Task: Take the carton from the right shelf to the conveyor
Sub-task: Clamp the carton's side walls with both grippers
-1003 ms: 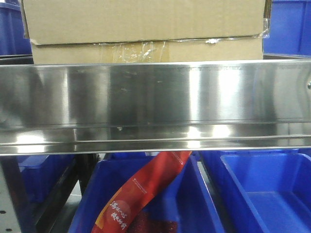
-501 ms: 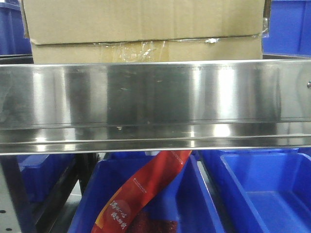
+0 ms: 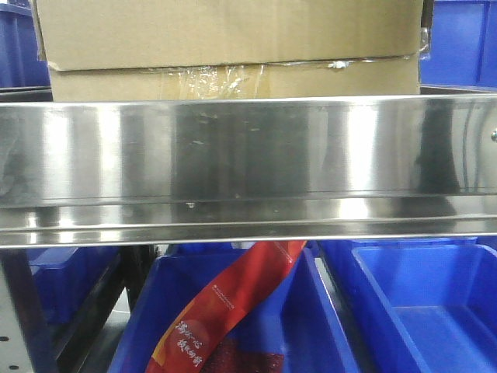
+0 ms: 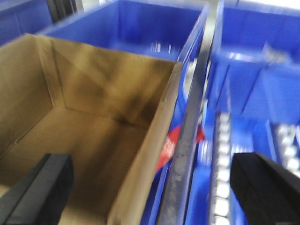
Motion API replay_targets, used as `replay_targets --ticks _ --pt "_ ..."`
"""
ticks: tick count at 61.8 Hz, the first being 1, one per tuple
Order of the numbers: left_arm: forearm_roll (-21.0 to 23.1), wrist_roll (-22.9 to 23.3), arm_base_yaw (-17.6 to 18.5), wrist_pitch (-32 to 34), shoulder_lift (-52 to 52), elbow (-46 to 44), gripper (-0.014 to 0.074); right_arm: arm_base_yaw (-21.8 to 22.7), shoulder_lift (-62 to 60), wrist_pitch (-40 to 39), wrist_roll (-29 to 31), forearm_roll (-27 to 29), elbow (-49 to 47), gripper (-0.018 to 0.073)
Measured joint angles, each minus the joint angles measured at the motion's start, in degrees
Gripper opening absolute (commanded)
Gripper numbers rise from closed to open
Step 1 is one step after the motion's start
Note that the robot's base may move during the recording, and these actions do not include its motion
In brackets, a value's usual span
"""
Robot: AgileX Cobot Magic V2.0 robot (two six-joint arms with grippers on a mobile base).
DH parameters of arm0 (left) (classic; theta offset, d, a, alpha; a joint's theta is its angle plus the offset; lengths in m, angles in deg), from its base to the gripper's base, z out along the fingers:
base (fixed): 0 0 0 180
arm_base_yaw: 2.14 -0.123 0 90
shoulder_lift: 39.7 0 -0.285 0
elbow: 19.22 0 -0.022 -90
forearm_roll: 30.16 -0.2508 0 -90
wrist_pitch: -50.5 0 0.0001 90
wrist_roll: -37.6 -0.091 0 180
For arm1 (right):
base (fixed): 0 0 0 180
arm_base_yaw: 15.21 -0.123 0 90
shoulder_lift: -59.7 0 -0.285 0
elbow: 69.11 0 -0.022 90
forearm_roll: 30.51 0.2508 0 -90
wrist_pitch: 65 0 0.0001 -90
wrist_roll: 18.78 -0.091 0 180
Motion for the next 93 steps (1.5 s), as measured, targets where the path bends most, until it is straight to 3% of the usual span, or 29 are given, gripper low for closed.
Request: replay_targets --ticks 15,25,52,59,71,73,93 --pt "-3.15 1.95 -2.04 -1.45 6.28 -3.06 0.051 0.0 15.65 9.58 -0.56 0.24 -15.55 0.0558" --pt "-6.54 4.27 -2.04 -2.55 10.25 -3.06 0.0505 -0.02 21.46 10.69 -0.56 0.24 -16.91 0.0558" --pt "-7.15 6.3 -2.04 -2.64 16.14 -3.06 0.0486 -0.02 27.95 10.47 -0.56 0.24 -17.08 0.0547" --pt "-7.24 6.3 -2.04 -2.64 16.71 -3.06 0.037 -0.02 28.55 10.47 -0.56 0.24 -17.08 0.0419" --pt "-7.69 7.24 -2.04 -2.25 17.31 -3.06 -0.0041 -0.12 28.65 10.18 -0.85 1.53 -17.08 -0.0013" --pt "-7.69 7.65 -2.04 -2.0 17.43 -3.17 -0.0022 -0.36 28.65 10.18 -1.17 1.32 -17.08 -0.0088" --pt "-7.95 8.32 -2.04 -5.35 17.64 -5.41 -0.002 -0.46 28.65 10.82 -1.58 1.19 -17.39 -0.0066"
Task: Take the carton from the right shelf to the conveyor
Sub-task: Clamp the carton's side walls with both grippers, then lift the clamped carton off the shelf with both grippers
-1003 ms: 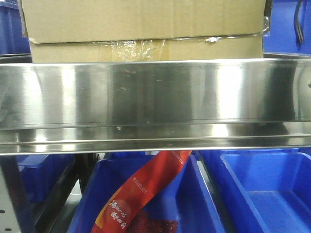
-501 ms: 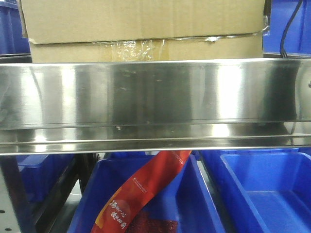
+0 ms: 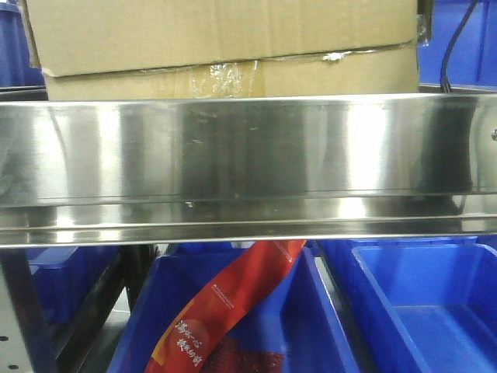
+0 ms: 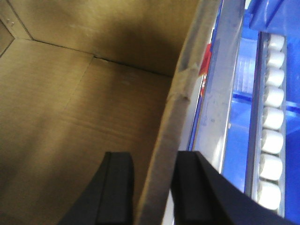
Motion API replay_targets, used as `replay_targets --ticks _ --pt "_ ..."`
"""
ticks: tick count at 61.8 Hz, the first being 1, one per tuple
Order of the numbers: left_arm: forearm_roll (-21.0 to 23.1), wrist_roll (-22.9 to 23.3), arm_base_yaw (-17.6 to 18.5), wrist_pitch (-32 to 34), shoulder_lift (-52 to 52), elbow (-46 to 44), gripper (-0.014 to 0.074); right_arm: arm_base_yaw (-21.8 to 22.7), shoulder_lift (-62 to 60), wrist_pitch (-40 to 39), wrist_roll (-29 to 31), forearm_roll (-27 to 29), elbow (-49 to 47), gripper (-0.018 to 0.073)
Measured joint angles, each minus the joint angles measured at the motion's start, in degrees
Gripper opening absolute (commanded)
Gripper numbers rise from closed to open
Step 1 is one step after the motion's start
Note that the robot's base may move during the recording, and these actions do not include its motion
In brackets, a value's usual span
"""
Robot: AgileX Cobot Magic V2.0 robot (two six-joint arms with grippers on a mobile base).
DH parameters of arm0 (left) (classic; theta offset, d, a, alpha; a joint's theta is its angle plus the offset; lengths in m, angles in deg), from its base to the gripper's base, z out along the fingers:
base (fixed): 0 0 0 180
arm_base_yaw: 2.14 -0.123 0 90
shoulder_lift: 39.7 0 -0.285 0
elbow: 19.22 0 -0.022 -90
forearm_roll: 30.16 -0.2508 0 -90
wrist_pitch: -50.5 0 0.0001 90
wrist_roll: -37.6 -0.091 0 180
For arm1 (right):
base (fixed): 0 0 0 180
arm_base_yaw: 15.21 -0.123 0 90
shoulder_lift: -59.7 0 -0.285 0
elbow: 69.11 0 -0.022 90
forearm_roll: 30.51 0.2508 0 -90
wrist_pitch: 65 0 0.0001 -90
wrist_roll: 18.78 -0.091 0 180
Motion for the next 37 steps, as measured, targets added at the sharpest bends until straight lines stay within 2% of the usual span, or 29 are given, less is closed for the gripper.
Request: replay_targets --ticks 12,26,37 --pt "-0.29 -0.87 0.0 -6.42 -0.3 -6.05 -0.002 0.0 -3.65 1.28 0.36 -0.24 0.0 -0.0066" --pt "0.99 -0.88 0.4 -7.02 -4.76 -9.37 -0.002 0.0 -11.21 1.04 -0.1 -0.14 0.0 -0.0066" --pt "-0.23 -0.88 3.36 -7.13 -8.99 -8.95 -0.002 0.0 -16.32 2.33 -0.43 -0.14 0.0 -0.0066"
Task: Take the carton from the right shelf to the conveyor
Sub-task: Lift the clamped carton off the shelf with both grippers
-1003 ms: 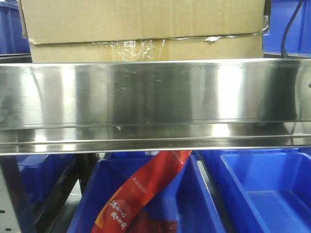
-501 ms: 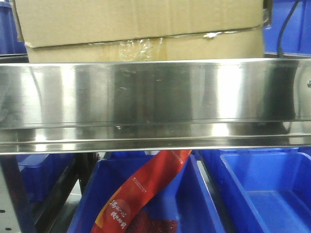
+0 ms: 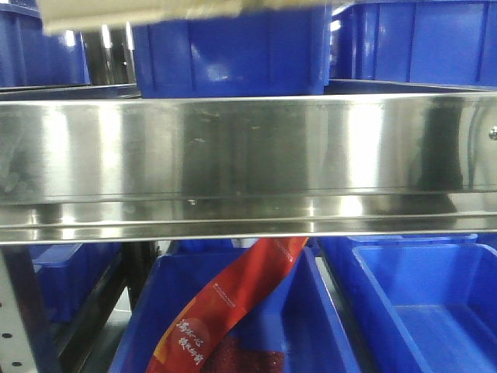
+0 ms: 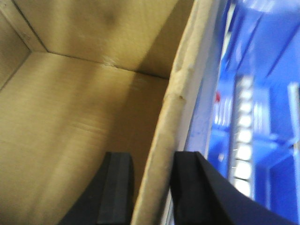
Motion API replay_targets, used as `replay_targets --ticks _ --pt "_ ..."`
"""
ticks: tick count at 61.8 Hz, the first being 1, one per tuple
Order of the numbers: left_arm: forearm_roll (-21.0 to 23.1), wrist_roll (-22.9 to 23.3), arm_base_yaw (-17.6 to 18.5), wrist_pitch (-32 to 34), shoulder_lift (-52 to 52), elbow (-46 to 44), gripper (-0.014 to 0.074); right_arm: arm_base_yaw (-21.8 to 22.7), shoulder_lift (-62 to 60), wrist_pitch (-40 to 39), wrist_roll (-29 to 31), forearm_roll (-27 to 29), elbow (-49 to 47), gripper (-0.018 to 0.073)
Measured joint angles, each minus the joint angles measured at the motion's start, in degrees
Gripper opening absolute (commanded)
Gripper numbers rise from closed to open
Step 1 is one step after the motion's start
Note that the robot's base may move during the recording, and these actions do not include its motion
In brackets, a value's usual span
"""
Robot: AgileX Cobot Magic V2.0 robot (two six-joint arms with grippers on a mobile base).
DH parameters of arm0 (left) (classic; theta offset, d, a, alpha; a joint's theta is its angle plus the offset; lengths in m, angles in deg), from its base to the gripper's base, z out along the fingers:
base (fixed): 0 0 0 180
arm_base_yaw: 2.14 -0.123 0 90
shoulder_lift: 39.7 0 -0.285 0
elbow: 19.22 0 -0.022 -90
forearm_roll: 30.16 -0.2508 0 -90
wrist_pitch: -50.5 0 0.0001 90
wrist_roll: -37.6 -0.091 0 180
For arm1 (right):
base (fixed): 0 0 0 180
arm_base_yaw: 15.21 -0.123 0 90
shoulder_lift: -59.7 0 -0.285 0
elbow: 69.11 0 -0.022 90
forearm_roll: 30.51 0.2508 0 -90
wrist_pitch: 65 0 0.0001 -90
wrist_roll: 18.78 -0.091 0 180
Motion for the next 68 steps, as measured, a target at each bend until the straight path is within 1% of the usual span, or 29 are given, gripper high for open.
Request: replay_targets --ticks 8,23,30,39,47,54,68 --pt "-1.48 0.0 2.82 0.11 -3.2 3.33 -0.002 0.0 -3.71 0.19 0.0 -0.24 2.63 -0.0066" --pt "-2.94 1.45 7.77 -0.48 -10.37 12.57 -0.002 0.11 -11.73 0.56 0.0 1.25 13.88 -0.0066" --pt "-3.23 1.96 9.3 -0.73 -14.44 17.12 -0.002 -0.97 -15.41 -0.08 -0.16 1.63 18.85 -0.0066" --pt "-3.43 3.91 9.94 -0.97 -18.77 21.56 -0.002 -1.96 -18.1 -2.29 -0.19 2.48 24.3 -0.0066" --pt "-4.28 4.33 9.94 -1.11 -20.17 22.43 -0.002 -2.24 -18.21 -5.6 -0.19 3.71 27.8 -0.0066" --pt "-4.93 4.33 9.94 -1.11 -20.16 22.46 -0.002 -2.24 -18.21 -8.09 -0.19 4.05 28.75 -0.0066" --pt "-5.01 4.33 9.94 -0.88 -20.16 22.58 -0.002 -2.24 -18.21 -8.57 -0.19 4.05 28.86 -0.0066"
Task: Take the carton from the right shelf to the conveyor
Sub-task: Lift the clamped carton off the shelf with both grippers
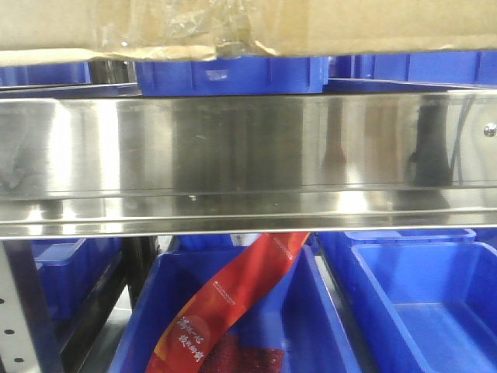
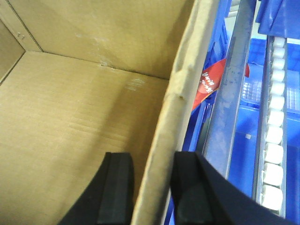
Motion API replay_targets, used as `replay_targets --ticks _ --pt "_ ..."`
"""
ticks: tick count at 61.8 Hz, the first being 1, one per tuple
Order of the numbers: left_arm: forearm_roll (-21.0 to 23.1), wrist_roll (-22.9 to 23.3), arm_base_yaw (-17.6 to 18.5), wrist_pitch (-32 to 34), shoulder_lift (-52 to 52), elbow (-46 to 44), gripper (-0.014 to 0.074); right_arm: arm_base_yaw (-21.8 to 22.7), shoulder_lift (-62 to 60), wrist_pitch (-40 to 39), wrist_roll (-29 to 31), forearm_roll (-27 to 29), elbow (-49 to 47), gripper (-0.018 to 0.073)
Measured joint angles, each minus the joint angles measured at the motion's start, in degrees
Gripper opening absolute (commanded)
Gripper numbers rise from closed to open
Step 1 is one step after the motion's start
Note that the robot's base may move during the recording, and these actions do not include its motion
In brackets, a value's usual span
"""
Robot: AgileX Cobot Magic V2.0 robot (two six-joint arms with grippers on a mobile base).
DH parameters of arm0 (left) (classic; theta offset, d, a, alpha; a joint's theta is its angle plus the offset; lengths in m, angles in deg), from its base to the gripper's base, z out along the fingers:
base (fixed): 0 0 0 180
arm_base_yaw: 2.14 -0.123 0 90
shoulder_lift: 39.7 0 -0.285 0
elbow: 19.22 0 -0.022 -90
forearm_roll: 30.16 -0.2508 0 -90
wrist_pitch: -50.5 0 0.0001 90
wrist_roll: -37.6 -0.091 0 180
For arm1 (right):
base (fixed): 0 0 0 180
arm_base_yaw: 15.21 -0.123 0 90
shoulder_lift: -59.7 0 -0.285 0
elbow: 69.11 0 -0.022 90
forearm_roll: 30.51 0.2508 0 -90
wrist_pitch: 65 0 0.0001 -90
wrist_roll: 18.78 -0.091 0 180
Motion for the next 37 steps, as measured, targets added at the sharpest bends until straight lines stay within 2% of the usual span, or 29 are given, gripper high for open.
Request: replay_targets --ticks 37 --pt "-0.37 0.0 0.0 0.0 0.0 0.0 -0.002 0.0 0.0 -0.43 0.0 0.0 0.0 -0.0066"
